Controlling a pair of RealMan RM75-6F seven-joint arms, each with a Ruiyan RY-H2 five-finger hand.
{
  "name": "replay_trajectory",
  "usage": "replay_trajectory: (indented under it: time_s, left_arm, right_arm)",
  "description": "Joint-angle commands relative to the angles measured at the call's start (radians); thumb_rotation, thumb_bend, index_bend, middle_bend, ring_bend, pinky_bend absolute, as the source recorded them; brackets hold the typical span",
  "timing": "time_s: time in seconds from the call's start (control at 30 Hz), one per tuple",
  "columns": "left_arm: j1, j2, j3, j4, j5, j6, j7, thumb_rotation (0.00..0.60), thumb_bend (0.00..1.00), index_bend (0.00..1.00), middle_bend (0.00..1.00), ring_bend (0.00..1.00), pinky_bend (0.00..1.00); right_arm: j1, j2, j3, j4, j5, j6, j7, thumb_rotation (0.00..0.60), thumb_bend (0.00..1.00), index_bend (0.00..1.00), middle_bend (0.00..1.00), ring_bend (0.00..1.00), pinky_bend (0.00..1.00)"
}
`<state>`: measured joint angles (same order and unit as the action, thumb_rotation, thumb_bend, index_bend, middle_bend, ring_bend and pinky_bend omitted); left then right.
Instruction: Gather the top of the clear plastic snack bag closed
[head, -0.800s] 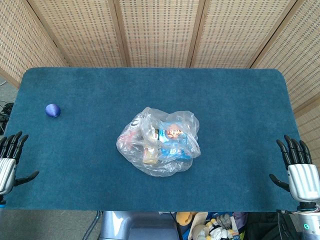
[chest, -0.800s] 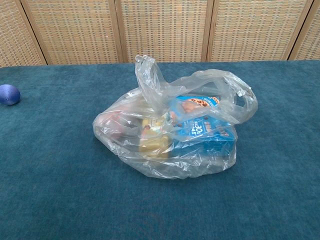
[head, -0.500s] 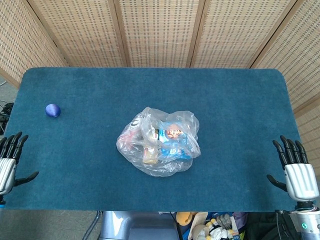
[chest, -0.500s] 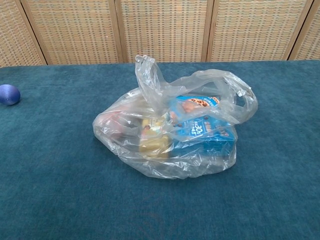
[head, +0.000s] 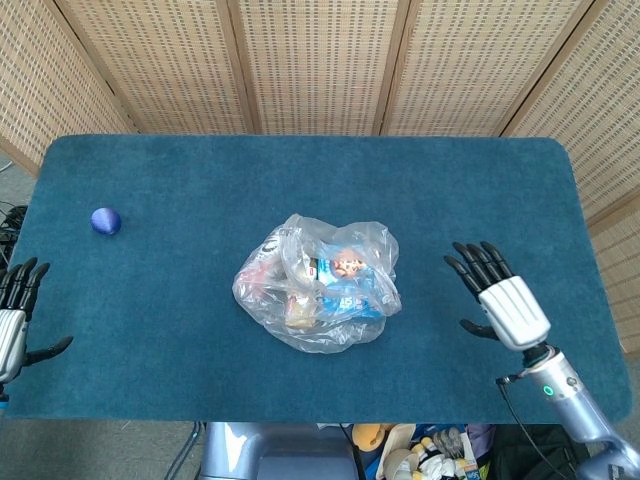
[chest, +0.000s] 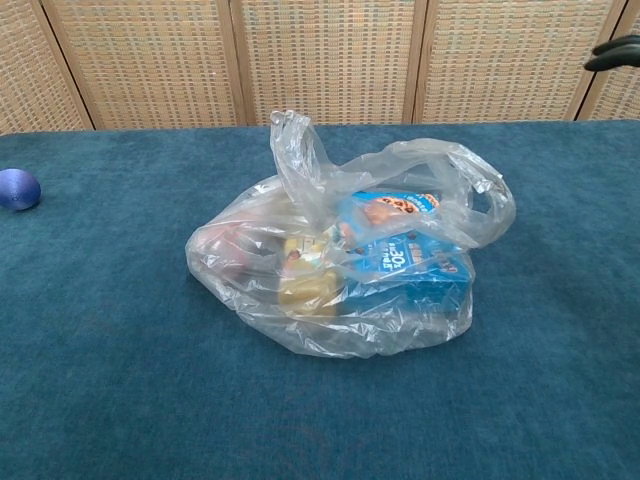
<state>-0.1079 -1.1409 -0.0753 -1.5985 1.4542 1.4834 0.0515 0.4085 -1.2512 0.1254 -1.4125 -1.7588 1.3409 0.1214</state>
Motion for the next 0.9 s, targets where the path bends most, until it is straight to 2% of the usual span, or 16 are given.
replay_trajectory:
  time_s: [0.03, 0.5, 0.9]
  left_arm:
    - [-0.005, -0.002, -0.006, -0.002, -0.013, -0.009, 0.006, 0.6, 0.0, 0.0, 0.0, 0.0, 0.0]
    - [-0.018, -0.004, -0.027, -0.007, -0.054, -0.03, 0.022, 0.6, 0.0, 0.0, 0.0, 0.0, 0.0]
    - [-0.025, -0.003, -0.033, -0.005, -0.075, -0.047, 0.02, 0.6, 0.01, 0.0, 0.0, 0.0, 0.0]
  right_arm:
    - [0.06, -0.052, 0.02, 0.048, -0.029, -0.03, 0.023, 0.6, 0.0, 0.0, 0.0, 0.0, 0.0]
    - [0.222, -0.22, 0.041, 0.18, -0.011, -0.152, -0.044, 0.6, 0.0, 0.0, 0.0, 0.0, 0.0]
    - [0.318, -0.375, 0.076, 0.32, 0.006, -0.117, 0.005, 0.6, 0.0, 0.0, 0.0, 0.0, 0.0]
